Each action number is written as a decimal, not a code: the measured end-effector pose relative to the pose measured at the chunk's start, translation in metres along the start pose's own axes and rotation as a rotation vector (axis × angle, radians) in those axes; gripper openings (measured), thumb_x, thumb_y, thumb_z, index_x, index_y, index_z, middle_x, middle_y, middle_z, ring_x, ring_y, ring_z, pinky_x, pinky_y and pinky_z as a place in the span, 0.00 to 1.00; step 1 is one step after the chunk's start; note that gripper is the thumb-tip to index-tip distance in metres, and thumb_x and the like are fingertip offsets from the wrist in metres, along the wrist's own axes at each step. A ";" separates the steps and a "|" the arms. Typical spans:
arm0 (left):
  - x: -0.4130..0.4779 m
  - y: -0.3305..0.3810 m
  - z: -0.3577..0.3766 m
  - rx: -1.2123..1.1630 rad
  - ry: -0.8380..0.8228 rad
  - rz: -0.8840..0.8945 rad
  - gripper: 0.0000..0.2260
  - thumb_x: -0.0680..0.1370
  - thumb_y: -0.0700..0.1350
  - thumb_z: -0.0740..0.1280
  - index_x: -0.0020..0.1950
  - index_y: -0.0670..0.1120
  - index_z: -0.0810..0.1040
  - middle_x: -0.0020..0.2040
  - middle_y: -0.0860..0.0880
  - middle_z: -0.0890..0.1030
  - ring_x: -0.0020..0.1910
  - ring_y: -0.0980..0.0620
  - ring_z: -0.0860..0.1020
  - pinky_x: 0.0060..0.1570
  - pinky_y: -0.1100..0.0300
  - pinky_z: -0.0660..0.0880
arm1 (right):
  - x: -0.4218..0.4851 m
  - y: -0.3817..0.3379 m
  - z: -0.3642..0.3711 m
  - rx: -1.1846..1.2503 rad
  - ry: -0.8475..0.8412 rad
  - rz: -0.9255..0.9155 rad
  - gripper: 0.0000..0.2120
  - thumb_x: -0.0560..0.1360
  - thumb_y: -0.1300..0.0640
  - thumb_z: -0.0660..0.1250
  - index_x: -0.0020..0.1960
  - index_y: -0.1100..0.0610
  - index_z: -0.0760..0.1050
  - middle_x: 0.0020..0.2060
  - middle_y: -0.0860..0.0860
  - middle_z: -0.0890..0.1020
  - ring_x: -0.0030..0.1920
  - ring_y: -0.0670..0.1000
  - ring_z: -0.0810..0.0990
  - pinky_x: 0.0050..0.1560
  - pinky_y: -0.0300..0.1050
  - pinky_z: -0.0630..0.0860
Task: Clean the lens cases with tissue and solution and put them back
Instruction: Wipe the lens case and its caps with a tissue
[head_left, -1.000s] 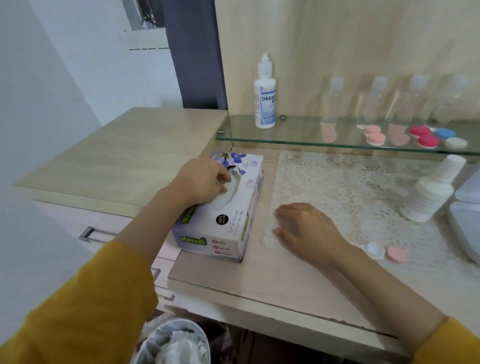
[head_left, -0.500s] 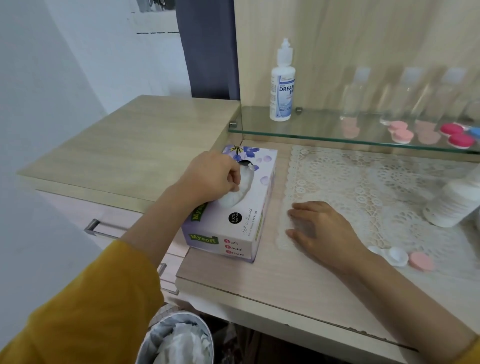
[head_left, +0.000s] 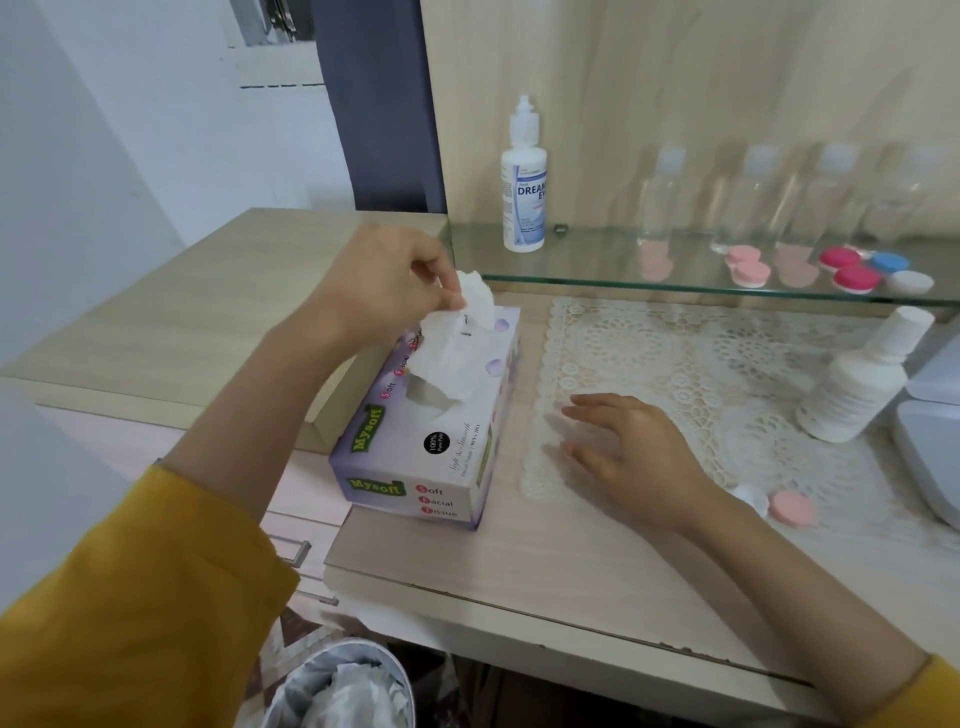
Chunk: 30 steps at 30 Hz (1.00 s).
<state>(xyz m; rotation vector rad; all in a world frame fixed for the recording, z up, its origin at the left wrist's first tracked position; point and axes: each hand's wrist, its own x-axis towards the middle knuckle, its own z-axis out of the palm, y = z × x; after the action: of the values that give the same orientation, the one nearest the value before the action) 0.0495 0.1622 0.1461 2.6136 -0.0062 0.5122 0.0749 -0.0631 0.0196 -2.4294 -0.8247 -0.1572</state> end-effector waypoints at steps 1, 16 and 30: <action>0.001 0.005 -0.001 -0.023 -0.010 0.025 0.03 0.70 0.41 0.73 0.38 0.46 0.79 0.42 0.49 0.82 0.41 0.56 0.77 0.38 0.74 0.68 | -0.001 0.000 -0.005 0.017 0.027 -0.003 0.16 0.74 0.52 0.65 0.61 0.53 0.76 0.62 0.47 0.76 0.63 0.48 0.72 0.61 0.38 0.62; -0.027 0.080 0.087 -0.454 -0.252 0.128 0.09 0.69 0.36 0.73 0.43 0.48 0.77 0.36 0.52 0.79 0.38 0.57 0.78 0.38 0.73 0.70 | -0.033 0.019 -0.083 0.359 0.198 0.097 0.19 0.67 0.44 0.72 0.56 0.48 0.76 0.52 0.40 0.79 0.54 0.41 0.76 0.57 0.37 0.69; -0.042 0.094 0.119 -0.512 -0.247 0.024 0.04 0.71 0.37 0.71 0.40 0.46 0.82 0.37 0.50 0.82 0.37 0.54 0.80 0.39 0.66 0.76 | -0.058 0.028 -0.075 0.512 0.130 0.091 0.14 0.65 0.40 0.68 0.38 0.49 0.83 0.49 0.45 0.82 0.53 0.38 0.77 0.58 0.35 0.69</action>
<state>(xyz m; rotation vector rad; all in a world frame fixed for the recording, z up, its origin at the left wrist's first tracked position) 0.0441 0.0214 0.0760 2.1555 -0.2199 0.1603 0.0501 -0.1531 0.0529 -1.9472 -0.6054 -0.0584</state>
